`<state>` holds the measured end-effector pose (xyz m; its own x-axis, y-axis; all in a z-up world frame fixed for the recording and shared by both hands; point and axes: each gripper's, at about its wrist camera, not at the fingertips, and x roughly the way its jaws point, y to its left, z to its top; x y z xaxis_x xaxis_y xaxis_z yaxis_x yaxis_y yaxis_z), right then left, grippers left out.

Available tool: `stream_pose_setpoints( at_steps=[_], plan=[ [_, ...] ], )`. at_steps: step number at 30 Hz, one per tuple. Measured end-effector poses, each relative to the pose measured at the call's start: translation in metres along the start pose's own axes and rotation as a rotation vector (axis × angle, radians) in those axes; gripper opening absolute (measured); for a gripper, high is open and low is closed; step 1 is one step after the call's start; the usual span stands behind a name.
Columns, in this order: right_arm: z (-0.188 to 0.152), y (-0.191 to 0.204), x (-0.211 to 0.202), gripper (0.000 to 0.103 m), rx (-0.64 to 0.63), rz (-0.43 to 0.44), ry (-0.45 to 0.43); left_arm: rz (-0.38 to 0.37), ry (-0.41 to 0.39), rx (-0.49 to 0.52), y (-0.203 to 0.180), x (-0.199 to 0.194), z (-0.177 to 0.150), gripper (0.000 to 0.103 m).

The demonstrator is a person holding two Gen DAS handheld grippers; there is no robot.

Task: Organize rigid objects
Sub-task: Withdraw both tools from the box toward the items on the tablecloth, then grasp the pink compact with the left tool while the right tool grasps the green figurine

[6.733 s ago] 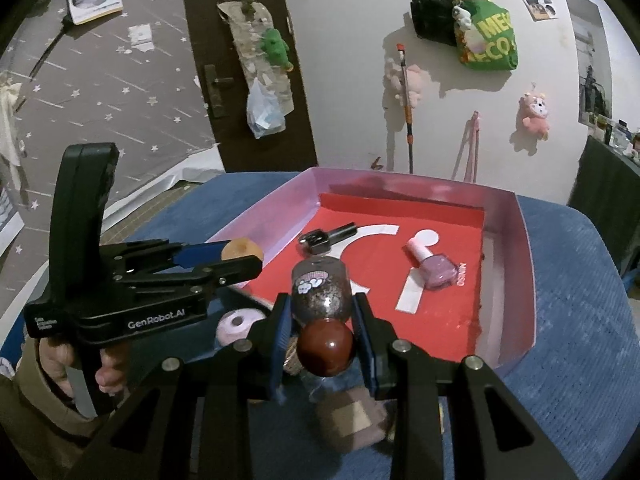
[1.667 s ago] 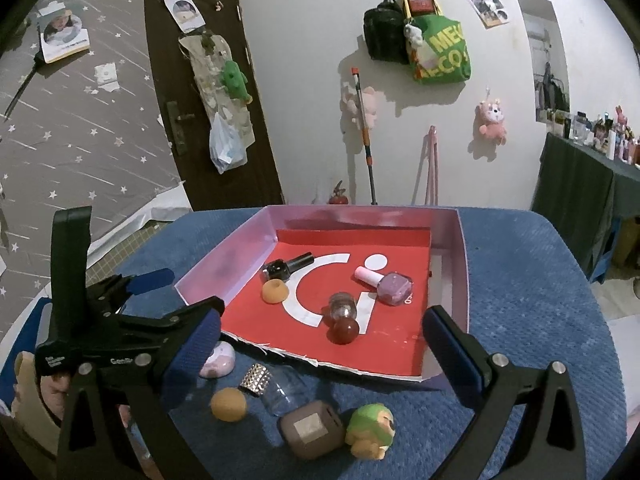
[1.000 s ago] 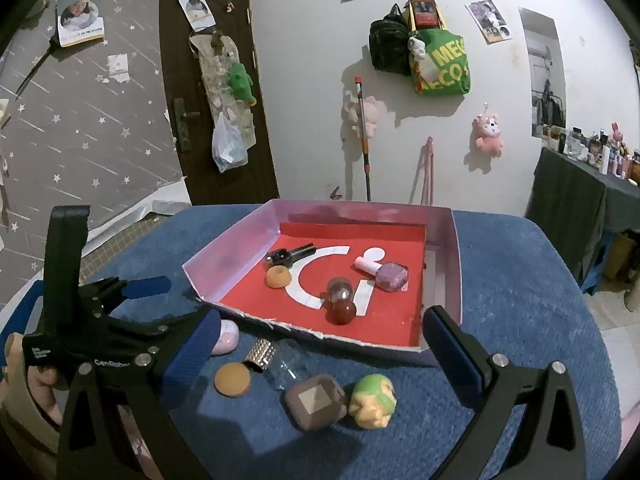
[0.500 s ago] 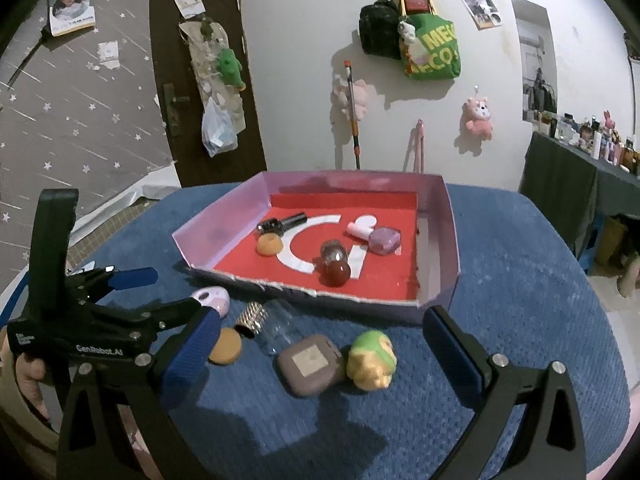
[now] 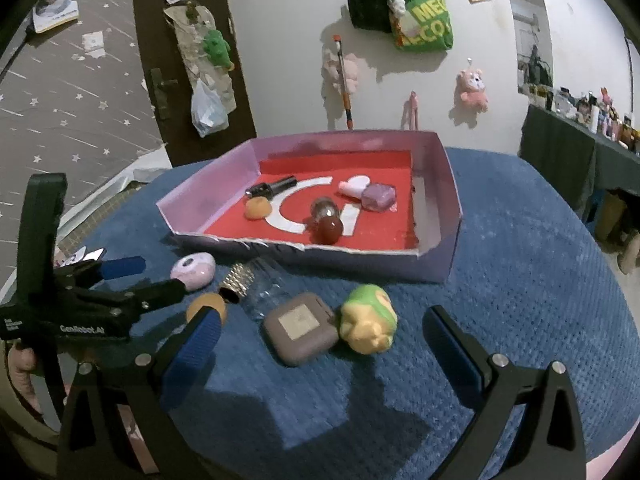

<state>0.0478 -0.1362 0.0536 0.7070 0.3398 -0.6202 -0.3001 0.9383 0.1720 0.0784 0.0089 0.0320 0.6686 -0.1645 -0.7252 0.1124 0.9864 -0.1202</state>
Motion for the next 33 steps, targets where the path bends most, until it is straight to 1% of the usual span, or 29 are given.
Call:
stream_pose_setpoints(
  at_steps=[2,5,7,13,16,20,26,27,28,29,30,33],
  plan=[
    [-0.002,-0.004,0.002,0.095,0.013,-0.007,0.006,0.006,0.0,-0.001,0.001,0.001,0.0,0.103],
    [-0.004,-0.011,0.006,0.088,0.039,-0.016,0.02,0.031,-0.001,0.0,0.002,0.003,0.0,0.1],
    [-0.004,-0.018,0.009,0.084,0.058,-0.023,0.026,0.037,0.006,-0.005,0.004,0.006,0.001,0.092],
    [-0.006,-0.03,0.018,0.071,0.1,-0.031,0.057,0.037,0.046,-0.031,0.013,0.021,0.002,0.077],
    [-0.007,-0.036,0.023,0.064,0.128,-0.017,0.073,0.036,0.057,-0.035,0.014,0.026,0.003,0.073],
    [-0.008,-0.042,0.03,0.059,0.147,-0.004,0.094,0.028,0.066,-0.028,0.012,0.032,0.005,0.073],
    [-0.005,-0.048,0.037,0.055,0.183,0.019,0.107,0.035,0.064,0.001,0.008,0.037,0.009,0.071],
    [-0.005,-0.049,0.038,0.054,0.19,0.025,0.109,0.036,0.063,0.008,0.007,0.038,0.009,0.069],
    [-0.005,-0.05,0.039,0.05,0.197,0.034,0.112,0.033,0.061,0.014,0.006,0.038,0.009,0.064],
    [-0.005,-0.05,0.039,0.044,0.203,0.047,0.114,0.023,0.059,0.021,0.005,0.038,0.009,0.061],
    [-0.004,-0.05,0.04,0.044,0.205,0.057,0.115,0.016,0.058,0.025,0.004,0.037,0.009,0.054],
    [-0.003,-0.047,0.041,0.044,0.198,0.05,0.118,0.01,0.055,0.041,0.0,0.037,0.009,0.053]
  ],
)
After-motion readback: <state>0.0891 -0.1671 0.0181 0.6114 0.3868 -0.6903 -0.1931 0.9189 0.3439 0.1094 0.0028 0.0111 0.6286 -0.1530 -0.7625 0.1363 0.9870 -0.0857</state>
